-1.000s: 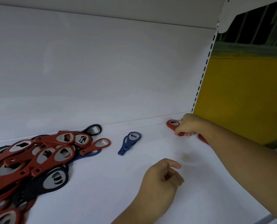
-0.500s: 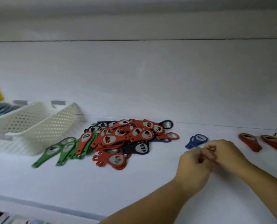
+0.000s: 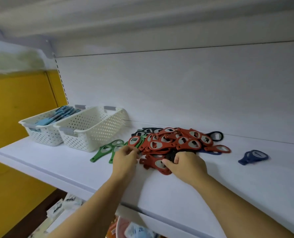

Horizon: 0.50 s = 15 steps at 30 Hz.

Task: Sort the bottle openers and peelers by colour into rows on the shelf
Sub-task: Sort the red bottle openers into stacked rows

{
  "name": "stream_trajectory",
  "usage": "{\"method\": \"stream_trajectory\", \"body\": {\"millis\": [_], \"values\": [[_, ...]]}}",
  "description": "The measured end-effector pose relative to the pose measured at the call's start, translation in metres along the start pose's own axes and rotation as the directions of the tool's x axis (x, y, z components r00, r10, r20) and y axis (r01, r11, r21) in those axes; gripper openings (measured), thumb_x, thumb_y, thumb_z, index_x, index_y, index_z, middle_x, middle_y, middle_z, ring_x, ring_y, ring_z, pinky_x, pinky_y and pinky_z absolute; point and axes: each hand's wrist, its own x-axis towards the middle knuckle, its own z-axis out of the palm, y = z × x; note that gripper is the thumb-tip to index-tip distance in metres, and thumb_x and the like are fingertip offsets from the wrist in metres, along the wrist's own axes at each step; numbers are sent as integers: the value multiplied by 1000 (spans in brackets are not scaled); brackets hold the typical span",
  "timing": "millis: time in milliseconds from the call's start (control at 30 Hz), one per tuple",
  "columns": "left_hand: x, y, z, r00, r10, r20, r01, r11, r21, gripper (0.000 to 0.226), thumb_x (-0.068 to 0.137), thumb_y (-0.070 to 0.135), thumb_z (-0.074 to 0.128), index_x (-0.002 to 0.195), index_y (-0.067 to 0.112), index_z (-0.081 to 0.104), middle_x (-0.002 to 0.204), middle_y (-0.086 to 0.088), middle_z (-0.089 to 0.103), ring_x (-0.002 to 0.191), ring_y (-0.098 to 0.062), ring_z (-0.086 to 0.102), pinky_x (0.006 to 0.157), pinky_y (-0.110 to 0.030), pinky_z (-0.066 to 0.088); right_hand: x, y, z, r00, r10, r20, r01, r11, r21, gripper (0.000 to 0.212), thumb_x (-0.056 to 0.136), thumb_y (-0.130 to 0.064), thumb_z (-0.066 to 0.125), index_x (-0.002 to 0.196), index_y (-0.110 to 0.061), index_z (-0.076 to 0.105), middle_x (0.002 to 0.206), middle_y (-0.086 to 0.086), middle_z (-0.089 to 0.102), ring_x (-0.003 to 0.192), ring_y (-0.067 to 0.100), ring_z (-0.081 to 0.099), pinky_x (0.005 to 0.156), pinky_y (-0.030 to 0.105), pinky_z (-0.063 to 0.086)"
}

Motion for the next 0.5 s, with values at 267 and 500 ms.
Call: {"method": "stream_trajectory", "body": {"millis": [267, 500], "values": [[3, -7, 1, 997, 66, 31, -63, 994, -90, 14, 84, 0, 52, 78, 5, 64, 69, -3, 61, 55, -5, 48, 49, -12, 38, 9, 15, -1, 999, 14, 40, -28, 930, 367, 23, 85, -34, 68, 70, -18, 60, 60, -6, 57, 58, 11, 53, 56, 26, 42], [-15, -5, 4, 868, 383, 316, -446, 882, 155, 14, 87, 30, 65, 101, 29, 64, 77, 15, 63, 68, 4, 56, 60, -10, 41, -1, 3, -5, 990, -126, 58, 25, 573, 819, 8, 89, -7, 63, 81, -8, 62, 64, 3, 66, 50, 8, 59, 49, 20, 49]]}}
